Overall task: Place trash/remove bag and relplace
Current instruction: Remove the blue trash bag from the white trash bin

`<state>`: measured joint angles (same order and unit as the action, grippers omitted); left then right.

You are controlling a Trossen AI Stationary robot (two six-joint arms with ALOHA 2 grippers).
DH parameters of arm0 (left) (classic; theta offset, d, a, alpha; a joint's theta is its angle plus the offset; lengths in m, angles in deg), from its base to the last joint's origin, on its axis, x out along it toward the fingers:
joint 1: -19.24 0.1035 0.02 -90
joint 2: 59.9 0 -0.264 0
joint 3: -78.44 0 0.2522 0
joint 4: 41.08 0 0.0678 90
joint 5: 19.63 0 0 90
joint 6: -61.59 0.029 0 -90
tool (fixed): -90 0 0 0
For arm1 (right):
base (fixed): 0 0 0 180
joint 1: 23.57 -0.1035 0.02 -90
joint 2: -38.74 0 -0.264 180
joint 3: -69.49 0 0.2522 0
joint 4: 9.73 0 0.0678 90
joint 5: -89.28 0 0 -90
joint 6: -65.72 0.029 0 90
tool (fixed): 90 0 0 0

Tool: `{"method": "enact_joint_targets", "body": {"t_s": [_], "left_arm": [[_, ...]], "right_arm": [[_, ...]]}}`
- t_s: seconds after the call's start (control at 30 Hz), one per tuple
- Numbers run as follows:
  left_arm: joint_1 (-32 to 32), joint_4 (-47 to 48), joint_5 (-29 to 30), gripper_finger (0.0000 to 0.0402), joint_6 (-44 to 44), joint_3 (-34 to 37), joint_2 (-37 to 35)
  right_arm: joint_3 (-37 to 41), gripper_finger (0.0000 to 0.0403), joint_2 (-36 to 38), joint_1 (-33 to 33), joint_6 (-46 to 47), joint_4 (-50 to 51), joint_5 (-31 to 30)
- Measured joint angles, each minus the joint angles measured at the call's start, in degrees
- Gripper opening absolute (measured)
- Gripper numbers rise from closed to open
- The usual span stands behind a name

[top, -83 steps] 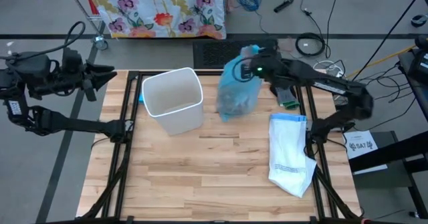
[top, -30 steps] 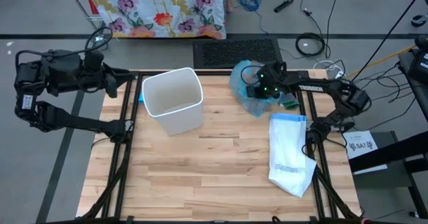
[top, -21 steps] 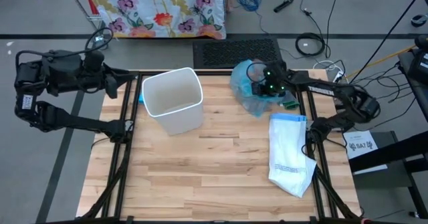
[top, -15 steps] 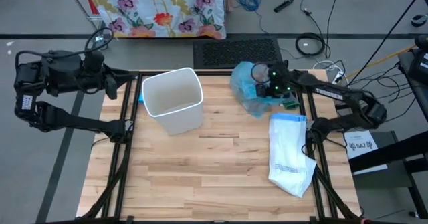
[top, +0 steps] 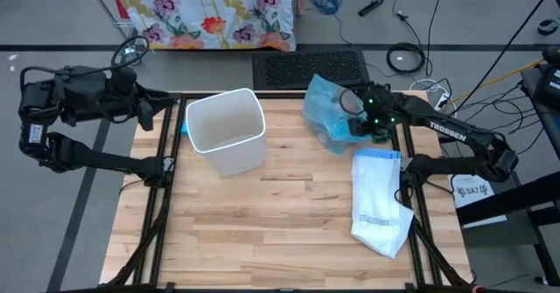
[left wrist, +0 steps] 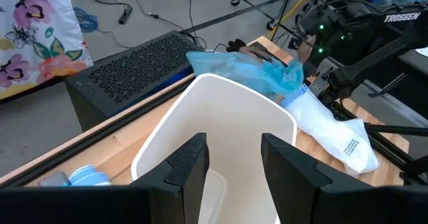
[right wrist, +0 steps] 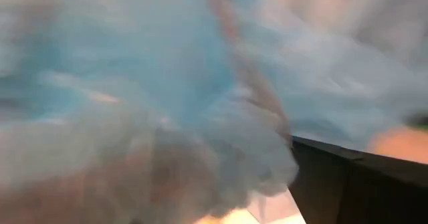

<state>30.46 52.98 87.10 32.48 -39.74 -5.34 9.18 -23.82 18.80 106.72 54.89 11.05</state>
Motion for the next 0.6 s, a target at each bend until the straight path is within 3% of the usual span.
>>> {"method": "enact_joint_targets", "body": {"t_s": [0.17,0.37,0.6], "left_arm": [[0.0,0.0,0.0,0.0144,-0.03,0.0,0.0],[0.0,0.0,0.0,0.0144,-0.13,0.0,0.0],[0.0,0.0,0.0,0.0144,-0.21,0.0,0.0]], "right_arm": [[0.02,0.0192,0.0,-0.02,-0.3,6.41,-5.74],[-0.31,0.0192,1.07,-0.02,-0.83,6.1,-5.05],[-6.36,0.0192,3.73,-0.02,-3.88,9.4,-5.52]]}}
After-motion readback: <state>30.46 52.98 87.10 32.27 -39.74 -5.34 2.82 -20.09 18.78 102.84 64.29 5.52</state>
